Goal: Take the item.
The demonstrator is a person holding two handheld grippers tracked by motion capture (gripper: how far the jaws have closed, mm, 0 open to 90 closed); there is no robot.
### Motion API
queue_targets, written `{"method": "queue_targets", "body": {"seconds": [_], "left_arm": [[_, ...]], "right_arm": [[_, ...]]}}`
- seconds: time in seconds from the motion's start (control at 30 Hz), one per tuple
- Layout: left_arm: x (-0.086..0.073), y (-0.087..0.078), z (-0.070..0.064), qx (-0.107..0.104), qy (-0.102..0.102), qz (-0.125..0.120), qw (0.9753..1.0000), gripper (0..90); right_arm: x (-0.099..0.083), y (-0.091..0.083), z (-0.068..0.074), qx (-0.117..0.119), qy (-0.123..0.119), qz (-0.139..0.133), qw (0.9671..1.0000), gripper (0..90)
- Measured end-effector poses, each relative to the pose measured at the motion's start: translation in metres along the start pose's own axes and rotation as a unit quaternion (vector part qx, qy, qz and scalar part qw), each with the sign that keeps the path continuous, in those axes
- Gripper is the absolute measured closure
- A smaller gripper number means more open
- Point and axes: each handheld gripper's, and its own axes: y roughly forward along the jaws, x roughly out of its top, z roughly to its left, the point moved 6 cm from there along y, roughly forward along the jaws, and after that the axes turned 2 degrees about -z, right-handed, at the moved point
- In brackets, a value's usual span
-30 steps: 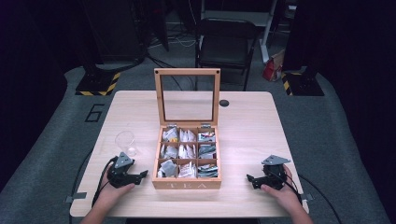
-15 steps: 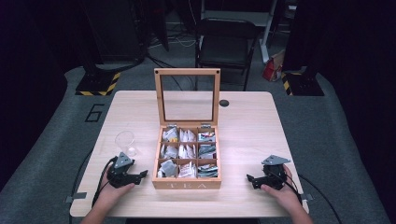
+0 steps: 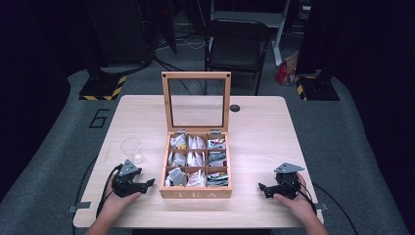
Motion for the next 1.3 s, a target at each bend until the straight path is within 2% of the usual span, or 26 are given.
{"method": "queue_targets", "body": {"seconds": [0.07, 0.1, 0.2, 0.27, 0.3, 0.47, 0.53, 0.7, 0.8, 0.87, 0.93, 0.97, 1.13, 1.3], "left_arm": [[0.002, -0.002, -0.001, -0.003, -0.002, 0.001, 1.0000, 27.4], [0.003, -0.003, -0.003, -0.003, -0.016, -0.006, 0.9999, 27.4], [0.006, -0.011, -0.005, -0.009, -0.037, -0.015, 0.9992, 31.8], [0.007, -0.014, -0.005, -0.008, -0.032, -0.015, 0.9993, 32.4], [0.008, -0.015, -0.006, -0.007, -0.037, -0.019, 0.9991, 32.8], [0.012, -0.020, -0.008, -0.005, -0.035, -0.026, 0.9990, 33.8], [0.013, -0.023, -0.010, -0.005, -0.039, -0.023, 0.9990, 33.9], [0.015, -0.026, -0.011, 0.002, -0.031, -0.023, 0.9993, 35.3], [0.017, -0.028, -0.014, -0.009, -0.044, -0.030, 0.9985, 39.4], [0.018, -0.029, -0.013, -0.007, -0.037, -0.032, 0.9988, 40.3], [0.019, -0.031, -0.014, -0.011, -0.040, -0.029, 0.9987, 40.3], [0.020, -0.031, -0.015, -0.006, -0.047, -0.034, 0.9983, 40.3], [0.022, -0.034, -0.015, -0.003, -0.046, -0.034, 0.9983, 40.3], [0.024, -0.036, -0.018, -0.013, -0.049, -0.032, 0.9982, 41.4]], "right_arm": [[0.000, 0.000, 0.000, 0.000, 0.000, 0.000, 1.0000, 0.0], [0.000, 0.000, 0.000, 0.000, 0.000, 0.000, 1.0000, 0.0], [0.000, 0.000, 0.000, 0.000, 0.001, 0.000, 1.0000, 0.0], [0.000, 0.000, 0.000, 0.000, 0.001, 0.000, 1.0000, 0.0], [0.000, 0.000, 0.000, 0.002, 0.000, 0.000, 1.0000, 0.0], [0.000, 0.000, 0.000, 0.001, 0.000, 0.000, 1.0000, 0.0], [0.000, 0.000, 0.000, 0.002, 0.000, 0.000, 1.0000, 0.0], [0.000, 0.000, 0.000, 0.000, 0.000, 0.000, 1.0000, 0.0], [0.000, 0.000, 0.000, 0.000, 0.000, 0.000, 1.0000, 0.0], [0.000, 0.000, 0.000, 0.000, 0.000, 0.000, 1.0000, 0.0], [0.000, 0.000, 0.000, 0.000, 0.001, 0.000, 1.0000, 0.0], [0.000, 0.000, 0.000, 0.000, 0.000, 0.000, 1.0000, 0.0], [0.000, 0.000, 0.000, 0.000, -0.001, 0.000, 1.0000, 0.0], [0.000, 0.000, 0.000, 0.000, 0.000, 0.000, 1.0000, 0.0]]}}
